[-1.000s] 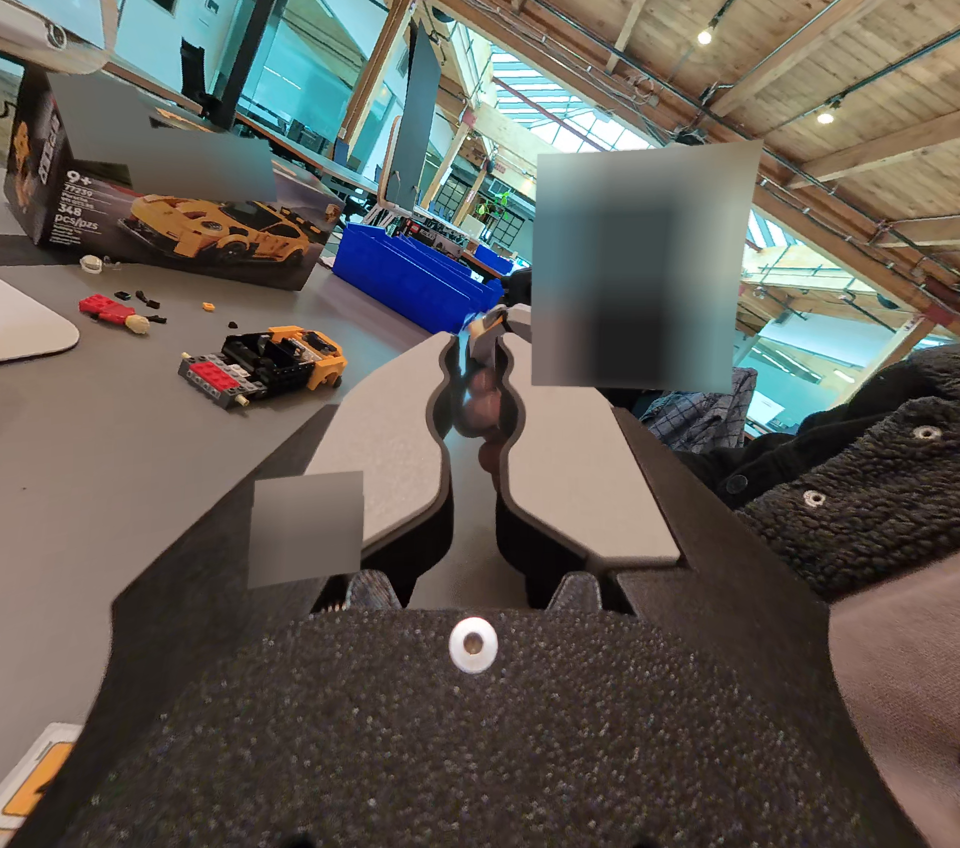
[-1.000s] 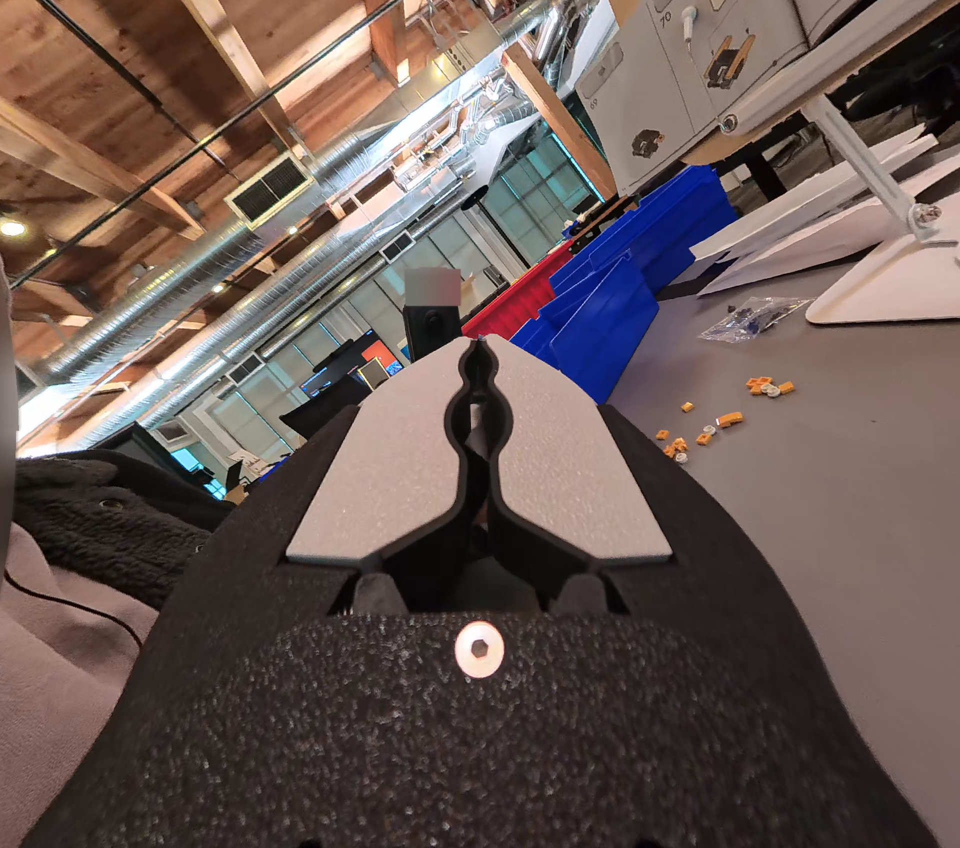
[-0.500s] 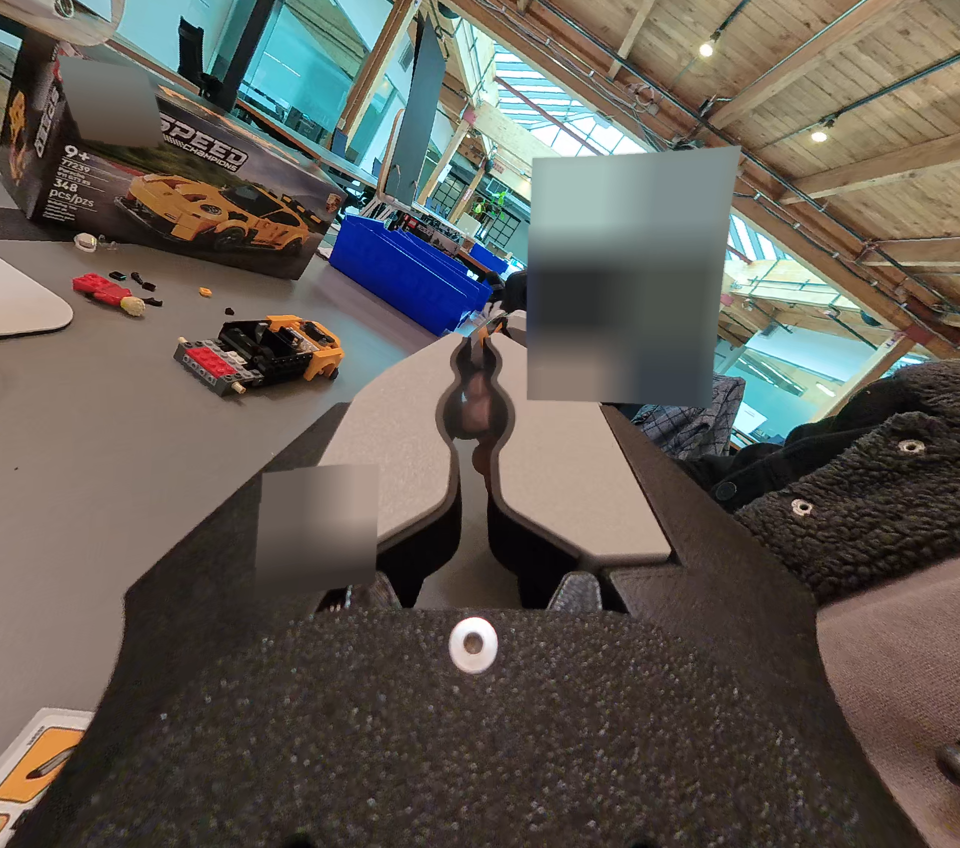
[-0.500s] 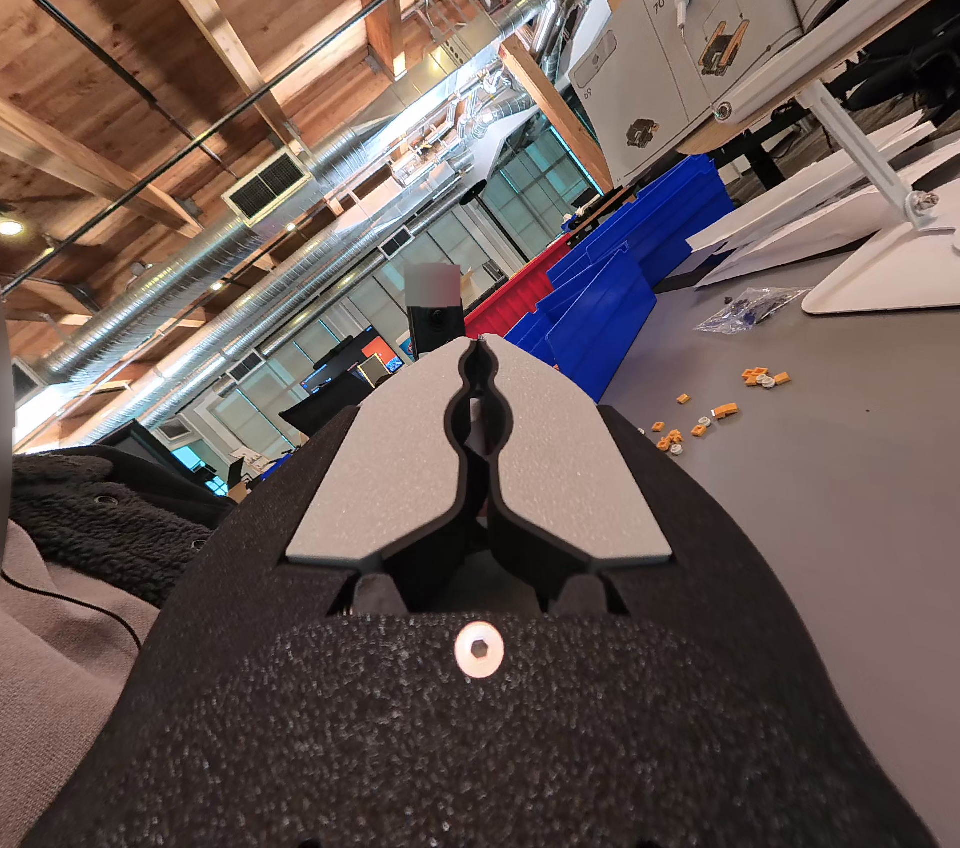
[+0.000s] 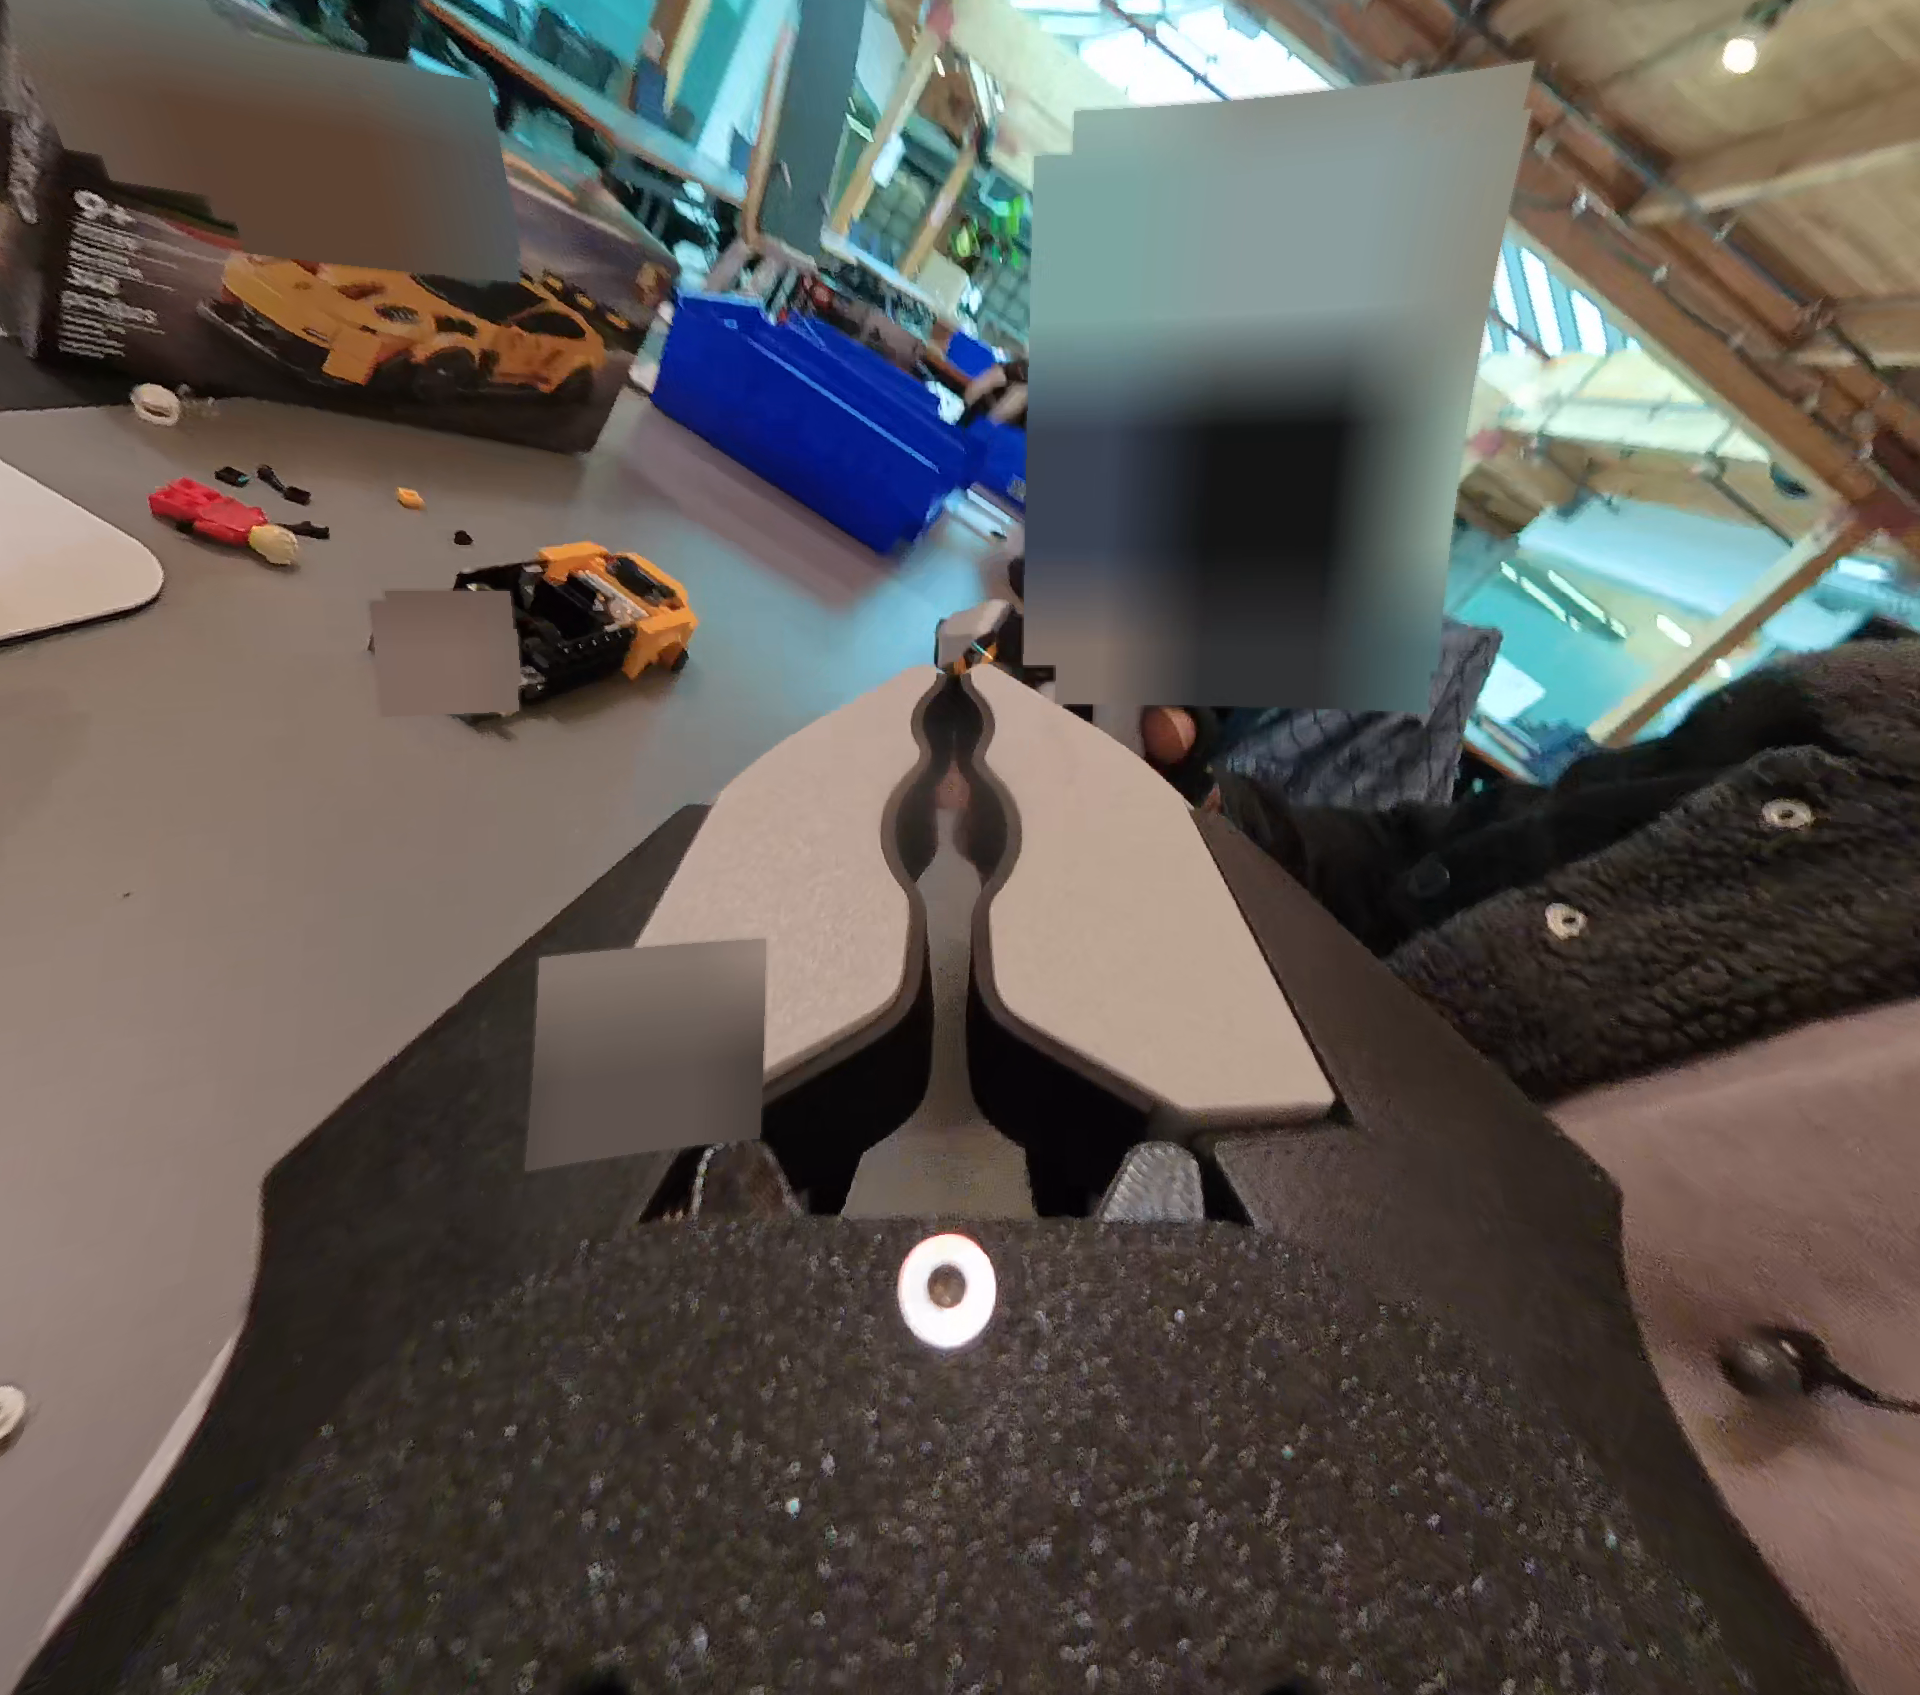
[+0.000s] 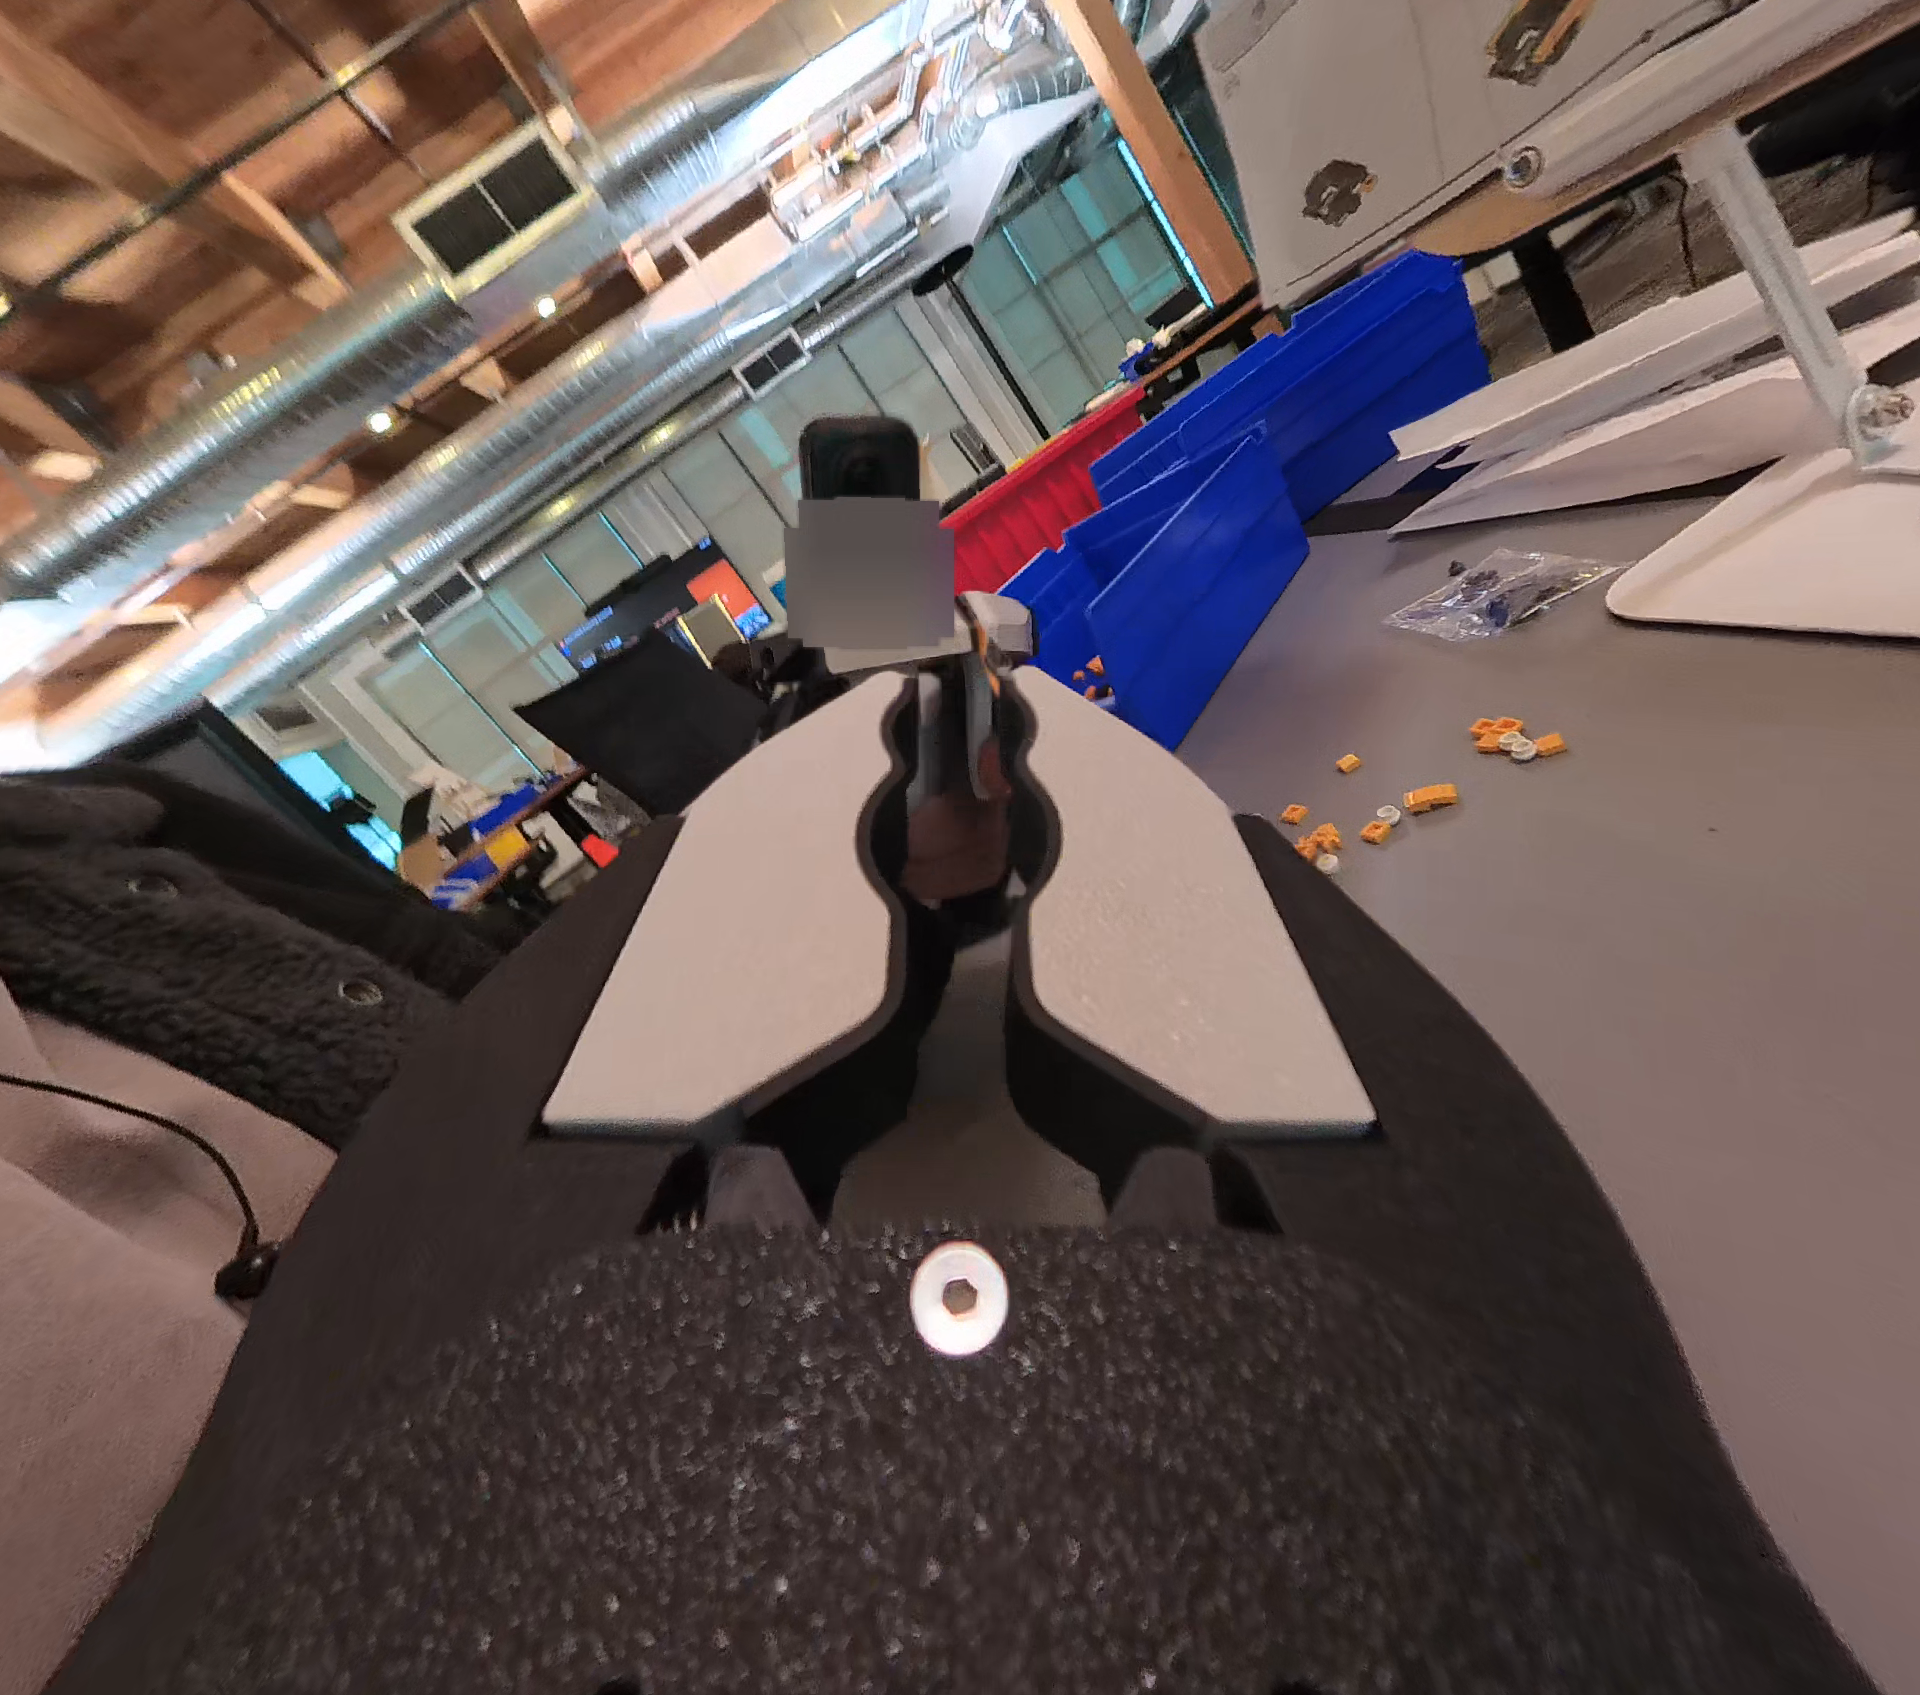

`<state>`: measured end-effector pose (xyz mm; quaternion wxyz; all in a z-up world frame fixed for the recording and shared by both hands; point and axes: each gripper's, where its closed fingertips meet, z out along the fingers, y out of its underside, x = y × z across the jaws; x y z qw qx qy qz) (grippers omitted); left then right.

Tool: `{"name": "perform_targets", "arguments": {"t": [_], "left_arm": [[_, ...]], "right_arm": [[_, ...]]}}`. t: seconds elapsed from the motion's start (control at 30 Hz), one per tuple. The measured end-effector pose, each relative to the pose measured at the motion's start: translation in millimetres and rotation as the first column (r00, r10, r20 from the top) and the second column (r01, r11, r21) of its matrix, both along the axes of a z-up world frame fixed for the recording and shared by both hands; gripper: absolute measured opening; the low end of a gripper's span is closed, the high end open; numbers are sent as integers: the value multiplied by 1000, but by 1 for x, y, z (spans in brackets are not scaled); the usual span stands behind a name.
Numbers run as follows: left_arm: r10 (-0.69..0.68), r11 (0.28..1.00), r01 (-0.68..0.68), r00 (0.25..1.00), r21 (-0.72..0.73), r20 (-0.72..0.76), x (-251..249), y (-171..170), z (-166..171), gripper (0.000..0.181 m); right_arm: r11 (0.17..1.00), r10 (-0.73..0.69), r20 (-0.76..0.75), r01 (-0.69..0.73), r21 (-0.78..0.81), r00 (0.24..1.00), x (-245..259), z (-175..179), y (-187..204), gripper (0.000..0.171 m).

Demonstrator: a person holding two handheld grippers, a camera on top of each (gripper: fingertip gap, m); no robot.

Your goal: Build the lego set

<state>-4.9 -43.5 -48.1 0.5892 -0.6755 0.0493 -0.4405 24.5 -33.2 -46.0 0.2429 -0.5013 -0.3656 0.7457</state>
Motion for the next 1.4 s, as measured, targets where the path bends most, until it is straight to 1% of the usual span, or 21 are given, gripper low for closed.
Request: {"name": "perform_targets", "arguments": {"t": [0.1, 0.23, 0.37, 0.43, 0.5, 0.57, 0.63, 0.7, 0.77, 0.83, 0.9, 0.97, 1.07, 1.13, 1.2, 1.27, 1.33, 1.4], "left_arm": [[-62, 997, 59, 996, -42, -71, 0, -3, 0, 0], [-156, 986, 145, 975, -80, -159, 3, -6, 1, 0], [-236, 971, 221, 948, -92, -213, 9, -8, 7, 0], [-296, 953, 273, 928, -127, -226, 13, -9, 5, 0], [-351, 930, 307, 904, -201, -244, 16, -8, -6, 0], [-423, 886, 339, 871, -318, -251, 17, -9, -24, 0], [-471, 838, 330, 839, -434, -271, 14, -7, -49, 0], [-527, 775, 334, 810, -536, -256, 11, -9, -71, 0], [-579, 709, 357, 787, -608, -214, 12, -11, -86, 0], [-623, 649, 386, 764, -656, -167, 13, -13, -97, 0], [-649, 606, 403, 749, -686, -134, 14, -13, -104, 0], [-668, 572, 417, 737, -706, -106, 15, -11, -109, 0], [-687, 530, 444, 724, -723, -58, 16, -9, -112, 0], [-701, 498, 467, 713, -730, -22, 16, -10, -112, 0], [-708, 475, 480, 706, -738, 3, 15, -10, -113, 0], [-715, 455, 490, 699, -744, 23, 14, -10, -115, 0], [-718, 441, 490, 695, -752, 32, 13, -9, -118, 0], [-721, 427, 493, 692, -758, 45, 13, -8, -122, 0]], "right_arm": [[993, 24, 39, -28, 117, 999, 0, -1, -6, 27], [943, 16, 103, -49, 330, 995, 4, -5, -8, 38], [894, 5, 141, -68, 443, 990, 9, -10, -5, 43], [876, 6, 147, -76, 477, 989, 13, -12, -1, 43], [872, 2, 156, -78, 483, 988, 15, -14, 6, 41], [866, -2, 187, -91, 491, 982, 17, -21, 16, 40], [863, -10, 243, -115, 492, 970, 18, -35, 26, 38], [845, -2, 323, -171, 507, 947, 20, -57, 30, 39], [788, 7, 408, -256, 560, 913, 24, -82, 29, 40], [697, -12, 479, -336, 633, 878, 28, -107, 27, 41], [605, -45, 533, -401, 688, 845, 30, -127, 28, 44], [552, -51, 556, -441, 708, 829, 29, -136, 26, 44], [468, 2, 582, -515, 718, 813, 27, -144, 22, 45], [412, 53, 590, -556, 722, 805, 25, -147, 20, 54], [355, 72, 599, -582, 732, 798, 21, -150, 21, 68], [313, 95, 606, -602, 735, 790, 17, -153, 19, 82], [292, 121, 611, -617, 731, 782, 14, -158, 17, 86], [296, 143, 611, -623, 724, 779, 12, -161, 16, 86]]}}
